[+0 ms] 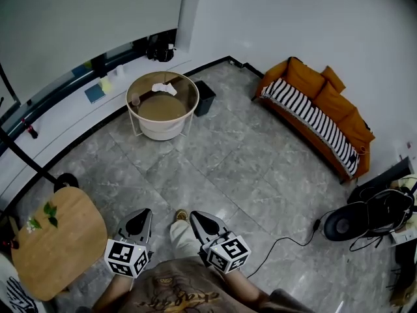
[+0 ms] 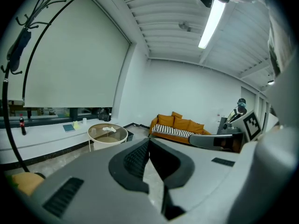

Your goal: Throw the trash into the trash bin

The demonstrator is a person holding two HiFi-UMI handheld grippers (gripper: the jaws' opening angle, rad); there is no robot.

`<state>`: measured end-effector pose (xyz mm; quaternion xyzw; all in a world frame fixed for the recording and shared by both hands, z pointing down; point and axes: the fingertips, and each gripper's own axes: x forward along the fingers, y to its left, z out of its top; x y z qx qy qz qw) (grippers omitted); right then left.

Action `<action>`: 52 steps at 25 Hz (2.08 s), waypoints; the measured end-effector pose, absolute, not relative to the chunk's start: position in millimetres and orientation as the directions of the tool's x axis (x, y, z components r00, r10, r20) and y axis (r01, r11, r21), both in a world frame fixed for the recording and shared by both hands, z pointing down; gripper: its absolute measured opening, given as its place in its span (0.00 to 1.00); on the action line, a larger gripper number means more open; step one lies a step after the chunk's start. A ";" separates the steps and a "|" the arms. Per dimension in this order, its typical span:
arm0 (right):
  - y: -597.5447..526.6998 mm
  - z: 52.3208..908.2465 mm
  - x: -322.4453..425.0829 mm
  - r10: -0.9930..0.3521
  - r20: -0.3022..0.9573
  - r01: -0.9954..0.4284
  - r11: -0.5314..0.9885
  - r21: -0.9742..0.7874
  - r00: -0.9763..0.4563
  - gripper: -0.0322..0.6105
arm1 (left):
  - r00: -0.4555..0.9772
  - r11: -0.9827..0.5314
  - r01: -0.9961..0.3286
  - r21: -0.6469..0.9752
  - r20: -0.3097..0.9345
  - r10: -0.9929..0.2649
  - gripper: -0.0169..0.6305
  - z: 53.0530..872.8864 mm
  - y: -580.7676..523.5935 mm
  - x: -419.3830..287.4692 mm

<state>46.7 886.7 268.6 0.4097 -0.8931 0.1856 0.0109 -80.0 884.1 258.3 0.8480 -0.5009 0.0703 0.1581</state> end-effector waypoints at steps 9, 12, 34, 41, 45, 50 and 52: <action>792.3 259.3 57.0 -0.743 0.172 -0.748 0.573 -0.335 -0.647 0.08 | 0.503 -0.458 -0.864 0.211 0.301 -0.810 0.05 251.2 791.9 -70.8; 755.2 251.8 64.4 -0.744 0.171 -0.747 0.570 -0.341 -0.646 0.08 | 0.505 -0.460 -0.862 0.212 0.301 -0.809 0.05 241.1 753.2 -63.4; 581.4 253.2 105.8 -0.711 0.153 -0.712 0.612 -0.344 -0.686 0.08 | 0.465 -0.432 -0.885 0.174 0.278 -0.840 0.05 229.1 578.5 -28.6; 535.7 261.8 105.5 -0.724 0.156 -0.724 0.599 -0.342 -0.672 0.08 | 0.485 -0.453 -0.874 0.175 0.274 -0.831 0.05 238.3 524.5 -25.1; 500.6 267.3 102.9 -0.728 0.167 -0.733 0.591 -0.337 -0.665 0.08 | 0.493 -0.461 -0.870 0.178 0.270 -0.827 0.05 243.8 483.1 -27.6; 450.0 270.3 97.7 -0.726 0.185 -0.737 0.587 -0.335 -0.662 0.08 | 0.501 -0.466 -0.865 0.186 0.267 -0.823 0.05 244.4 430.0 -30.4; 426.6 272.2 94.3 -0.725 0.192 -0.739 0.585 -0.336 -0.661 0.08 | 0.504 -0.467 -0.863 0.194 0.270 -0.820 0.05 245.6 407.4 -32.8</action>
